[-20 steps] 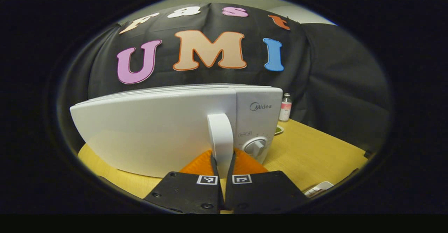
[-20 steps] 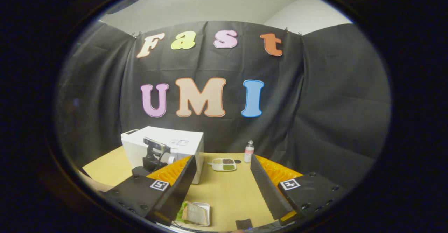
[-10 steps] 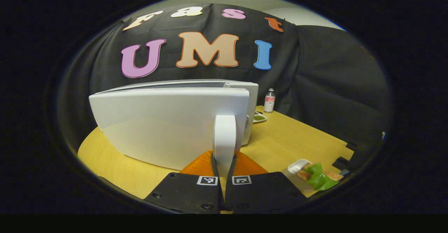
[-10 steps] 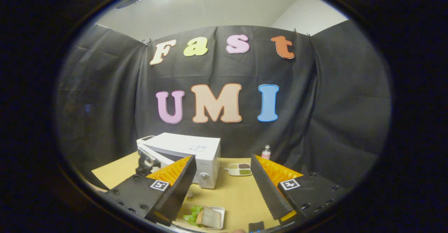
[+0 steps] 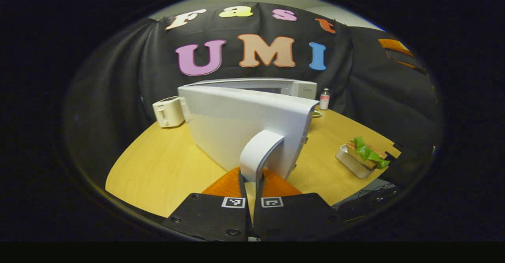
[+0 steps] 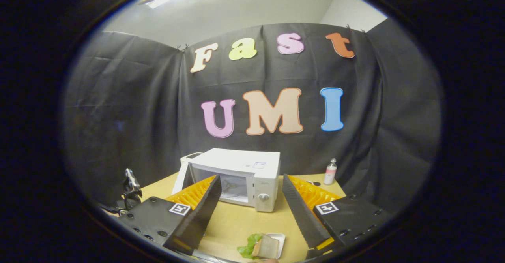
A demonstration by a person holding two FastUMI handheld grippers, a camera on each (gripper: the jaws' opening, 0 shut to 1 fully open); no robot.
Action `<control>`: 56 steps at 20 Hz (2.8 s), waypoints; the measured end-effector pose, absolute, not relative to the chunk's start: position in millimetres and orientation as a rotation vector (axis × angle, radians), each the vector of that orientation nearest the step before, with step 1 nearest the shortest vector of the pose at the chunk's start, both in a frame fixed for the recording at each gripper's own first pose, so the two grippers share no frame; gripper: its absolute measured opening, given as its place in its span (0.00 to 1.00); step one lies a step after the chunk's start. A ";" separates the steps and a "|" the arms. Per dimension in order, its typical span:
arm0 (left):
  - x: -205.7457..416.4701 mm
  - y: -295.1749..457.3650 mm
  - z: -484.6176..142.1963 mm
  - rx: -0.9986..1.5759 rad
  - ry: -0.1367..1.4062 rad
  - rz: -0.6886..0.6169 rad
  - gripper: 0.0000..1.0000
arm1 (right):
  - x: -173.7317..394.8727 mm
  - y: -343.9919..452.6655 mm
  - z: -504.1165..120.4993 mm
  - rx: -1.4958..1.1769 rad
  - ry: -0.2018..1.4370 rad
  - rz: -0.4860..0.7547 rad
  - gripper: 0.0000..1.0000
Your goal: Open the microwave oven with the left hand, put the food in, and close the microwave oven.
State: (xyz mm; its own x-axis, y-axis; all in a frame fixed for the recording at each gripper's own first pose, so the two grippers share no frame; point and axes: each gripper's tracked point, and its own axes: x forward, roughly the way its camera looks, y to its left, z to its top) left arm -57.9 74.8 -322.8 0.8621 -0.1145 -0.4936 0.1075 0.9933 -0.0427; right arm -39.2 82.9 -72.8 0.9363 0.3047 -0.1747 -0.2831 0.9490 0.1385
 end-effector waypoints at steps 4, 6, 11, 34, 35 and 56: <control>-77.8 133.3 -324.7 -0.020 0.540 -0.032 0.00 | -48.9 101.9 -78.3 0.084 0.184 0.312 0.96; -83.1 154.2 -324.8 -0.013 0.541 -0.026 0.00 | -53.0 110.3 -81.7 0.081 0.187 0.311 0.96; -89.8 189.5 -327.3 -0.049 0.517 -0.044 0.00 | -52.8 130.0 -88.6 0.056 0.167 0.295 0.99; -99.9 190.9 -314.8 -0.083 0.492 -0.119 0.82 | -81.3 86.4 -268.8 -0.117 0.459 0.126 0.98; -104.3 192.2 -316.1 -0.080 0.501 -0.114 0.83 | -80.2 85.9 -275.6 -0.123 0.469 0.130 0.99; -129.1 235.3 -210.2 -0.112 0.309 0.004 0.88 | -95.3 66.0 -394.8 -0.268 0.739 0.111 0.70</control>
